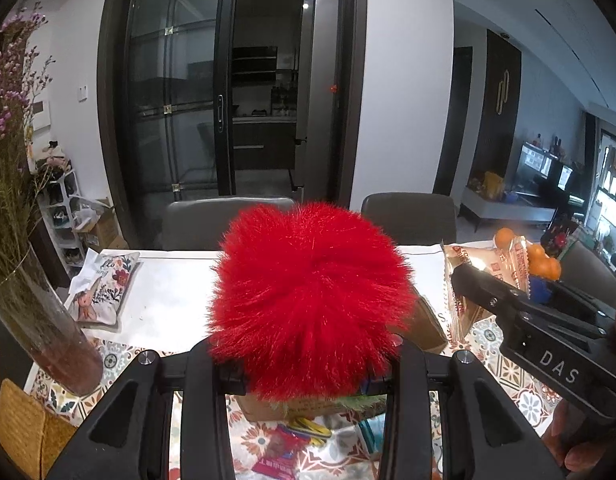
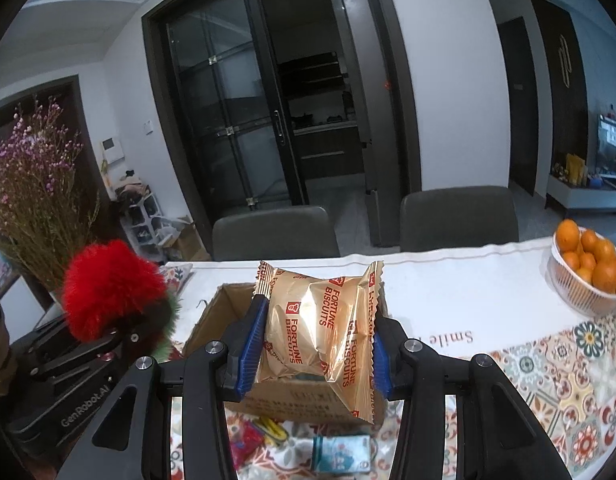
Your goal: Organize soft objects
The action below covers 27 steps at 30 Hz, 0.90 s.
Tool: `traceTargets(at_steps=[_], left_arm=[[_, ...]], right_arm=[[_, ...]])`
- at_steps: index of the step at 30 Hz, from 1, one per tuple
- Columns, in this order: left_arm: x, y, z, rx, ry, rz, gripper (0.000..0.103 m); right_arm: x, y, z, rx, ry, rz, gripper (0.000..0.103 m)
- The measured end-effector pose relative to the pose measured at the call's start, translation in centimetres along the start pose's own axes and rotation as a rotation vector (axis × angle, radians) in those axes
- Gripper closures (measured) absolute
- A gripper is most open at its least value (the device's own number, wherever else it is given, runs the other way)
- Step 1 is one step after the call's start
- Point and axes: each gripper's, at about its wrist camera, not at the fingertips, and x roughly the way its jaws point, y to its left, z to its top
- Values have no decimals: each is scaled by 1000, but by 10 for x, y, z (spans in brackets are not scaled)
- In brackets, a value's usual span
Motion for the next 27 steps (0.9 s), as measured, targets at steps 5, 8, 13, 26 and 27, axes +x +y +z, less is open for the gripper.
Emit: traceTargets(at_steps=[5,8,13,26,27], left_arm=[[15,3,9,-1,11,-1,67],[26,4,15,11,20,5,67],[48,5,20,26,53,14,67],[107,4,15,65,207,6,66],[111,4,14,68,222,3,66]], right_arm=[[14,4,10,-25,4,1,56],[23,4,15,-38,13,-1,56],[44,0,21,-43,50,3,56],[103,-5,22,-90,205,-2,56],[107,-5,21,-91,217,0,56]])
